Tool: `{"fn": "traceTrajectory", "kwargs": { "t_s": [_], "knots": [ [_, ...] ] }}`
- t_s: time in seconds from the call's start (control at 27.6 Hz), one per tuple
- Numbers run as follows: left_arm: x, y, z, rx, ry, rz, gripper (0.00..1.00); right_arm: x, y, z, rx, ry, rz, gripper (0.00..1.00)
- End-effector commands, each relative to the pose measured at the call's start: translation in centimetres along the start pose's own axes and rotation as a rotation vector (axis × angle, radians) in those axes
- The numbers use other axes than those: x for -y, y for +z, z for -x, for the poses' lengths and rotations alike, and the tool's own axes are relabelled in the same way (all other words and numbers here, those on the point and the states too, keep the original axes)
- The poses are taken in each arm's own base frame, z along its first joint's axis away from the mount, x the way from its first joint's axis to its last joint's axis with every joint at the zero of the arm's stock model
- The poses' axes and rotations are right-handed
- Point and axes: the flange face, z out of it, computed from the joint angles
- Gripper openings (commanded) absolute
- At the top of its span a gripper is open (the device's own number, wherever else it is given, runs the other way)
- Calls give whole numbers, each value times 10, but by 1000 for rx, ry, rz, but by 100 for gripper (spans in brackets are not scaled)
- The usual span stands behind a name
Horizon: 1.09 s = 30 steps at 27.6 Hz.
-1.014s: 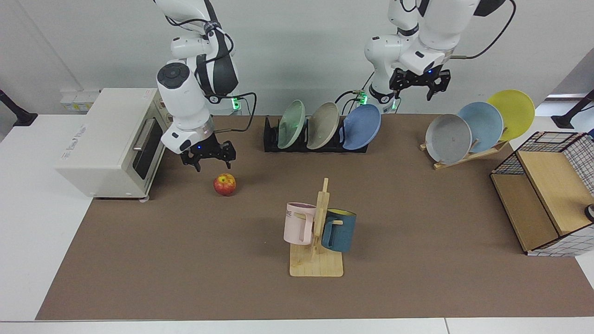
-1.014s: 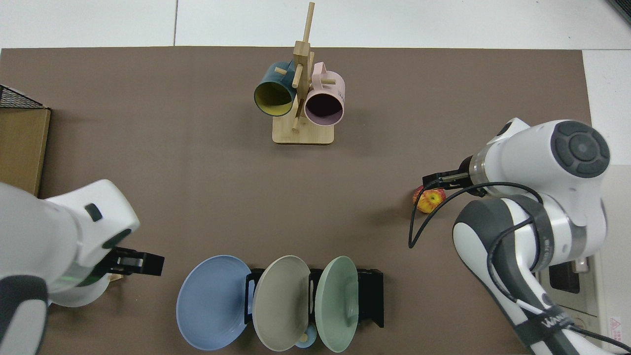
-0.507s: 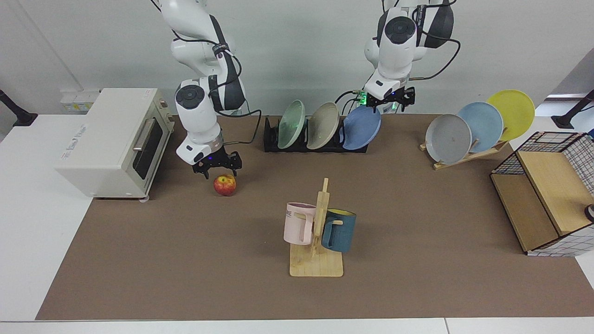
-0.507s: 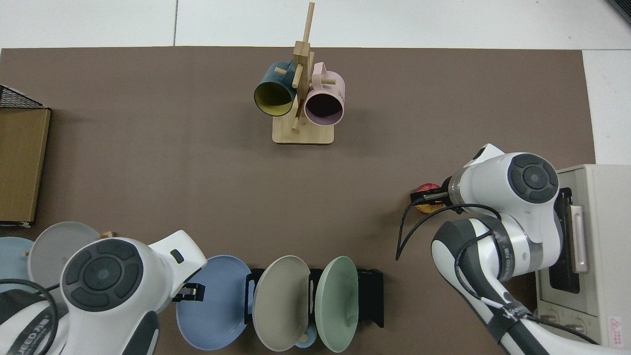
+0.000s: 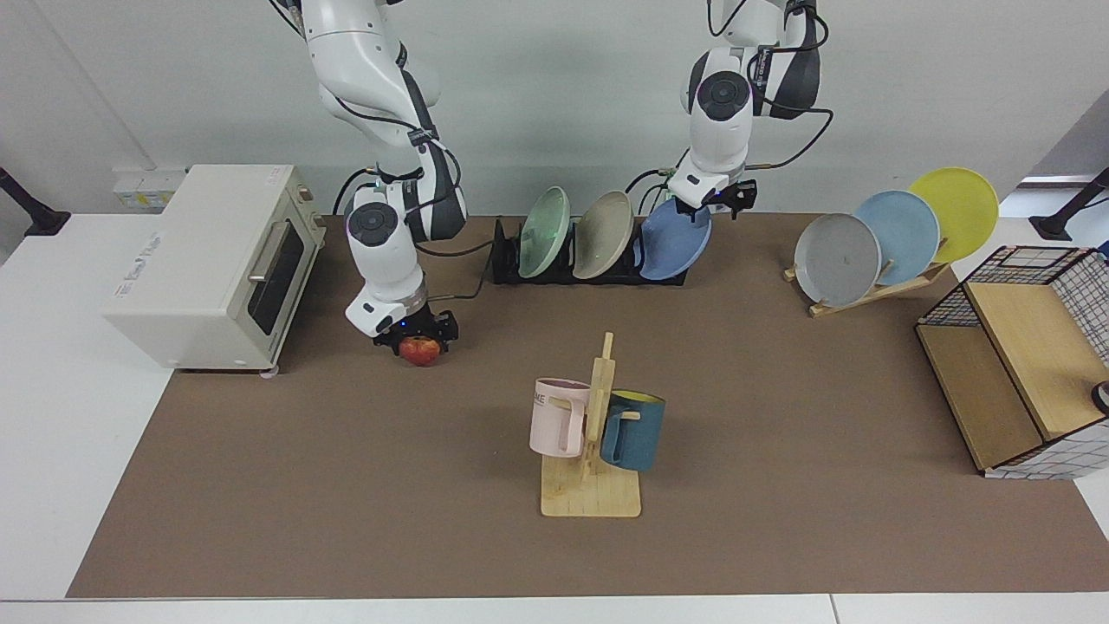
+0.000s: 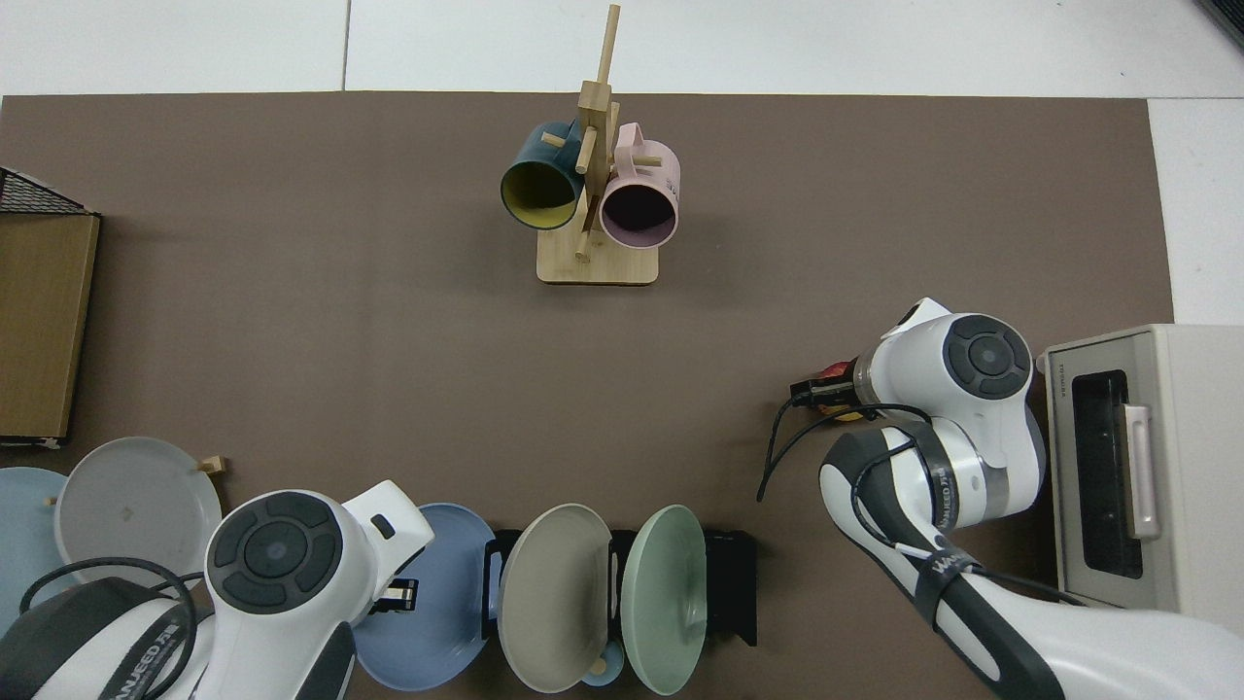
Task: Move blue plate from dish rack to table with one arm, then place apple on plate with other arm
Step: 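Lower the left gripper onto the blue plate while the right gripper nears the apple, then grasp the blue plate rim with the left gripper and lift it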
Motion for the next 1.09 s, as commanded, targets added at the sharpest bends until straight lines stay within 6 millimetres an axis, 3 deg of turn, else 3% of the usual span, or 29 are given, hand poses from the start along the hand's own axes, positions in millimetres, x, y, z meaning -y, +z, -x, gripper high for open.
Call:
{"fn": "traceTrajectory", "kwargs": {
  "t_s": [0.0, 0.04, 0.11, 0.25, 0.43, 0.8, 0.98, 1.05],
  "knots": [
    [-8, 3, 12, -6, -5, 36, 42, 0, 2, 2, -10, 6, 16, 20],
    [-11, 3, 13, -5, 1, 38, 37, 0, 2, 2, -9, 4, 19, 8],
    [-21, 4, 17, -1, 15, 37, 23, 0, 0, 2, -11, 5, 18, 0],
    [-26, 4, 18, 3, 17, 39, 13, 0, -6, 1, -5, 2, 20, 0],
    [-34, -6, 21, -1, 34, 14, 0, -1, -38, -6, -4, -3, 25, 0],
    [-16, -80, 18, -89, 2, -72, 0, -4, -121, -27, 22, -4, 43, 0],
    [18, -109, 1, -160, -52, -57, 0, -8, -155, -34, 26, 6, 45, 0],
    [35, -117, -16, -176, -64, -14, 0, -8, -168, -33, 22, 7, 45, 0]
  ]
}}
